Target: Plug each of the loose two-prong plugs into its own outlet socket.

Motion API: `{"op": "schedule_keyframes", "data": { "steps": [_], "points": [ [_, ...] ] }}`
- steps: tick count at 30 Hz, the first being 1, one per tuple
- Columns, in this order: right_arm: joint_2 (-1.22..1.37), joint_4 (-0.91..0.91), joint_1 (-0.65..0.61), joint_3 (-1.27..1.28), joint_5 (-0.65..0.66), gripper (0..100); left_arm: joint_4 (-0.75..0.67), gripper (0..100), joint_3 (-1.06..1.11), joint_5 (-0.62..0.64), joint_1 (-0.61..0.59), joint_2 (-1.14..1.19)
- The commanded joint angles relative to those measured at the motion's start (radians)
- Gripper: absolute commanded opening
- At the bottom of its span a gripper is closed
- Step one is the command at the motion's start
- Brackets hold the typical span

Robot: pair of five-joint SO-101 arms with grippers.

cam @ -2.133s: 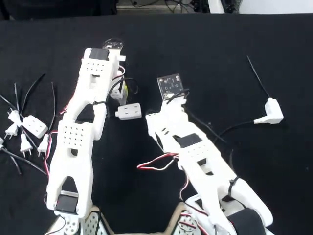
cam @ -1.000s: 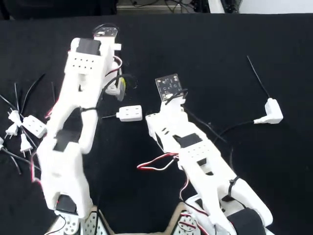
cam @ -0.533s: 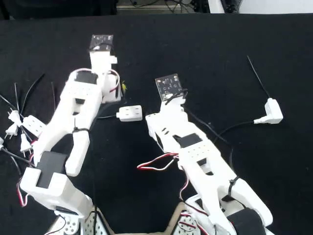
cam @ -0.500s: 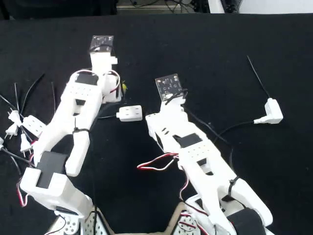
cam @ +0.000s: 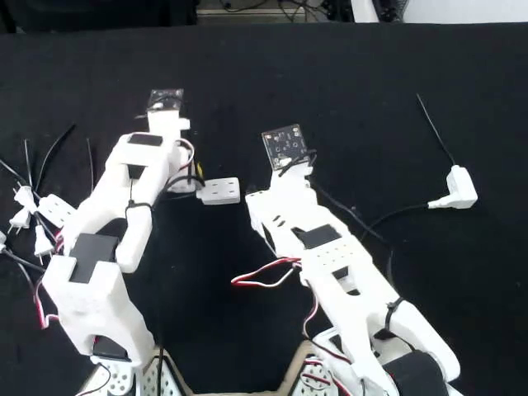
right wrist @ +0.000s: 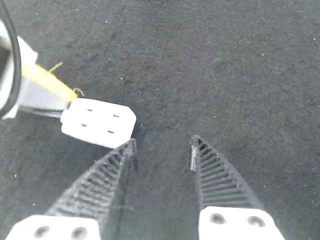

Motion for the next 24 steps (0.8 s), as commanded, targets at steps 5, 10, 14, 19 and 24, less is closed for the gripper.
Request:
{"op": "schedule_keyframes", "data": {
  "steps": [5, 10, 14, 19, 24],
  "points": [
    [-0.031, -0.021, -0.017, -0.004, 0.011, 16.7, -0.054, 20, 0.222, -0.055, -0.002, -0.207],
    [-0.033, -0.021, -0.017, -0.004, 0.011, 16.7, -0.057, 21, 0.306, -0.058, -0.065, -0.381],
    [-0.033, -0.021, -0.017, -0.007, 0.011, 16.7, -0.063, 21, 0.286, -0.051, -0.065, -0.519],
    [-0.033, -0.021, -0.017, -0.004, 0.011, 16.7, -0.109, 21, 0.226, -0.003, 0.068, -0.559],
    [-0.031, -0.02, -0.017, -0.004, 0.011, 16.7, -0.221, 21, 0.22, 0.015, 0.156, -0.463]
  ]
}}
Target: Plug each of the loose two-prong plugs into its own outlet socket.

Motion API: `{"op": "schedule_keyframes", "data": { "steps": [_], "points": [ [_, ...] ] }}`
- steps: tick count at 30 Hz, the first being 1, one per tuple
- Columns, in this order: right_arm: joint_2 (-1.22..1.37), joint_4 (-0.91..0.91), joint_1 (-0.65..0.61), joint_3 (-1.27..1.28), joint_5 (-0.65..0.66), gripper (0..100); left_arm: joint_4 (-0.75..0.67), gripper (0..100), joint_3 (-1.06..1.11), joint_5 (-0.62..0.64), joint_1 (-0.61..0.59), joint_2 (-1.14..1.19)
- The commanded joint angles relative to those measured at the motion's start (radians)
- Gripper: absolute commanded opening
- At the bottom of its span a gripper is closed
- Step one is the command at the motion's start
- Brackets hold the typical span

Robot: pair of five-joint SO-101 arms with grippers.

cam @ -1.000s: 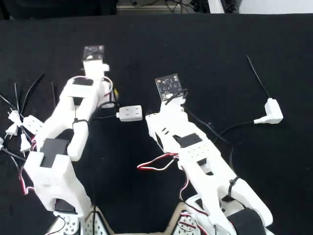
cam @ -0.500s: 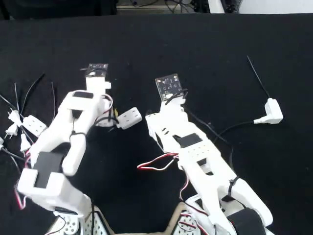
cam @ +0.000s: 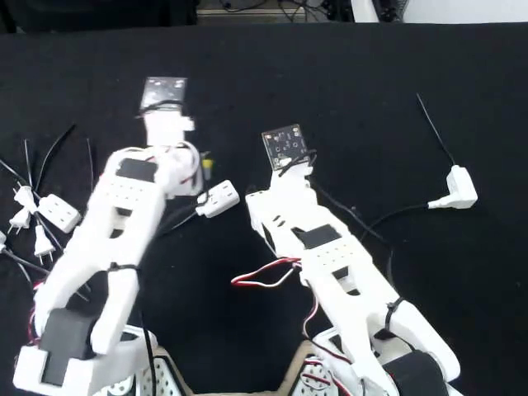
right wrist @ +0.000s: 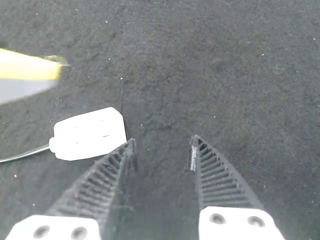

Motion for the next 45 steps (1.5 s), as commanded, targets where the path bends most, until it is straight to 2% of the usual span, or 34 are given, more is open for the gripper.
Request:
{"op": "schedule_keyframes", "data": {
  "steps": [1, 6, 12, 22, 25, 35, 43, 45],
  "points": [
    [-0.031, -0.018, -0.017, -0.004, 0.011, 16.7, -0.072, 21, -0.067, 0.015, 0.058, 0.052],
    [-0.033, -0.018, -0.017, -0.004, 0.011, 16.7, -0.147, 21, -0.067, 0.064, 0.084, 0.155],
    [-0.033, -0.018, -0.017, -0.004, 0.011, 16.7, -0.226, 21, -0.067, 0.064, 0.085, 0.201],
    [-0.033, -0.02, -0.017, -0.004, 0.011, 16.7, -0.226, 21, -0.087, 0.052, 0.105, 0.213],
    [-0.033, -0.018, -0.017, -0.004, 0.011, 16.7, -0.219, 21, -0.077, 0.003, 0.113, 0.215],
    [-0.035, -0.017, -0.017, -0.004, 0.011, 16.7, -0.216, 21, -0.079, -0.008, 0.107, 0.351],
    [-0.036, -0.017, -0.017, -0.004, 0.012, 16.7, 0.008, 21, -0.108, -0.012, 0.114, 0.295],
    [-0.038, -0.017, -0.017, -0.004, 0.012, 16.7, 0.058, 20, -0.104, -0.054, 0.113, 0.264]
  ]
}}
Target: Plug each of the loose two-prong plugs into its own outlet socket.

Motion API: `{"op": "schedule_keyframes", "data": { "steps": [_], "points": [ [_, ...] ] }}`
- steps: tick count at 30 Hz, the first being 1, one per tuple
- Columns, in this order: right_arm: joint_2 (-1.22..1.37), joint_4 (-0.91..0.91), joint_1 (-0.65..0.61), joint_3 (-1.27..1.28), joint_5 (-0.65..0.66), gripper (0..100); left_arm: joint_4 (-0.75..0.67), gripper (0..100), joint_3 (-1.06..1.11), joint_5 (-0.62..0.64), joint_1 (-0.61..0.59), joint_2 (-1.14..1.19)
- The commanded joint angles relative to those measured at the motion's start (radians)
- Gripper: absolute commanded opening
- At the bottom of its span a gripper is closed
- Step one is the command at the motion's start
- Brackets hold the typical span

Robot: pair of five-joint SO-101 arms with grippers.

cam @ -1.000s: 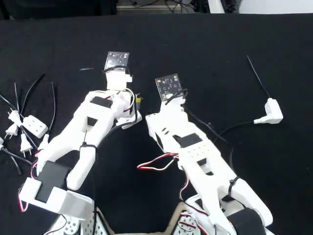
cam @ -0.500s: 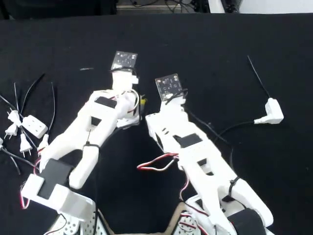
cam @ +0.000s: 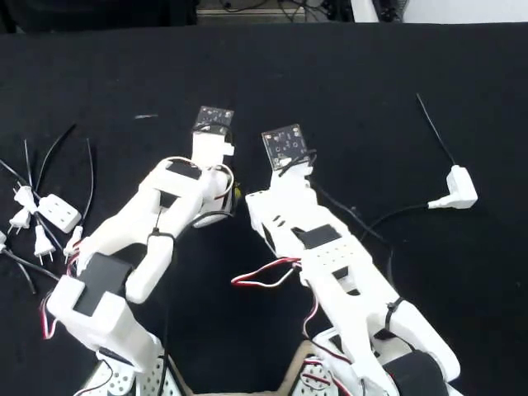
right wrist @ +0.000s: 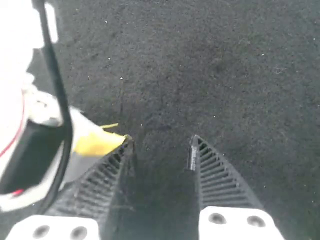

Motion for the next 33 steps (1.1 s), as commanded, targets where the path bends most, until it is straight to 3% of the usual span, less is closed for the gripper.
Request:
{"op": "schedule_keyframes", "data": {
  "steps": [1, 13, 26, 33],
  "points": [
    [-0.038, -0.017, -0.017, -0.004, 0.012, 16.7, 0.08, 20, -0.036, -0.069, 0.007, -0.087],
    [-0.036, -0.017, -0.017, -0.004, 0.012, 16.7, 0.129, 20, 0.088, -0.092, -0.002, -0.279],
    [-0.035, -0.015, -0.017, -0.002, 0.012, 16.7, 0.038, 20, 0.251, -0.092, -0.005, -0.321],
    [-0.035, -0.015, -0.017, -0.002, 0.012, 16.7, 0.075, 20, 0.277, -0.092, -0.147, -0.367]
  ]
}}
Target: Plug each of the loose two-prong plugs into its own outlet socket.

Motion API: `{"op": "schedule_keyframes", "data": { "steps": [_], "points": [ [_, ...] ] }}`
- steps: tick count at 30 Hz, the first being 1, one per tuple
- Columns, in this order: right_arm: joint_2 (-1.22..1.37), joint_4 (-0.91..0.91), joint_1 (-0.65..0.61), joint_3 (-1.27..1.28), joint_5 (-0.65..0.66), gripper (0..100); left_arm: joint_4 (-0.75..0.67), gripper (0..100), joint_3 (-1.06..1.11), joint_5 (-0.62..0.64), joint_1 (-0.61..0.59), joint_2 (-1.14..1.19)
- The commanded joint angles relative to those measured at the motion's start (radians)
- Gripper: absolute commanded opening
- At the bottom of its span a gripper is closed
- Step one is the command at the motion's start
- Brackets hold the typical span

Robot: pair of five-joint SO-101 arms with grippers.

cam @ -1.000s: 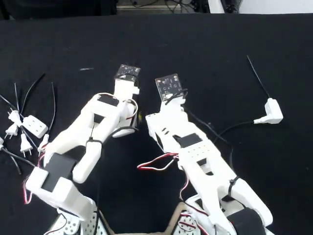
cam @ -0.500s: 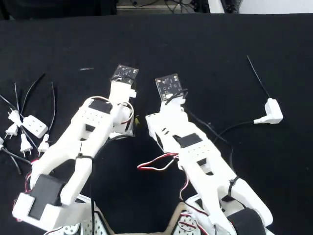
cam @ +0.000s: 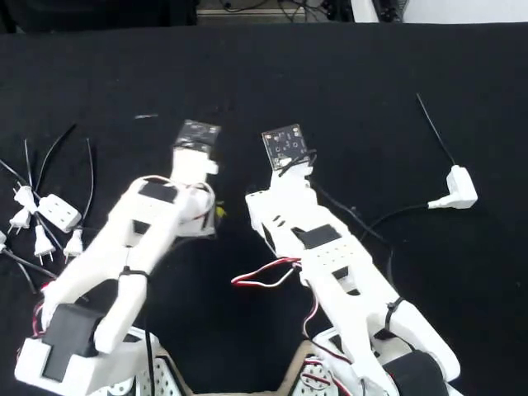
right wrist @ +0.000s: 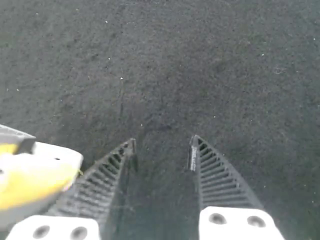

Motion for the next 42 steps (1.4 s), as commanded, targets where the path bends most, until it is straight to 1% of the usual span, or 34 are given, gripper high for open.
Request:
{"op": "schedule_keyframes", "data": {
  "steps": [1, 5, 9, 11, 12, 14, 16, 18, 22, 26, 33, 42],
  "points": [
    [-0.035, -0.015, -0.017, -0.002, 0.012, 16.7, 0.055, 20, -0.001, -0.005, -0.082, -0.064],
    [-0.033, -0.015, -0.017, -0.002, 0.012, 16.7, 0.124, 20, 0.001, -0.005, -0.093, -0.221],
    [-0.033, -0.015, -0.017, -0.004, 0.012, 16.7, 0.146, 21, 0.028, -0.002, -0.09, -0.381],
    [-0.031, -0.015, -0.017, -0.004, 0.012, 16.7, 0.186, 21, 0.013, -0.006, -0.114, -0.453],
    [-0.031, -0.015, -0.017, -0.004, 0.012, 16.7, 0.226, 21, -0.013, -0.017, -0.145, -0.486],
    [-0.03, -0.015, -0.017, -0.002, 0.012, 16.7, 0.341, 21, -0.097, -0.078, -0.229, -0.54],
    [-0.03, -0.015, -0.017, -0.002, 0.012, 16.7, 0.422, 21, -0.173, -0.147, -0.358, -0.555],
    [-0.03, -0.015, -0.017, -0.002, 0.012, 16.7, 0.471, 21, -0.229, -0.196, -0.479, -0.551],
    [-0.03, -0.015, -0.017, -0.002, 0.012, 16.7, 0.545, 21, -0.298, -0.288, -0.65, -0.457],
    [-0.03, -0.015, -0.017, -0.001, 0.012, 16.7, 0.554, 21, -0.315, -0.37, -0.746, -0.279],
    [-0.03, -0.017, -0.017, 0.007, 0.012, 16.7, 0.549, 21, -0.418, -0.446, -0.855, 0.003],
    [-0.031, -0.02, -0.017, 0.007, 0.012, 16.7, 0.535, 20, -0.633, -0.448, -0.952, 0.221]
  ]
}}
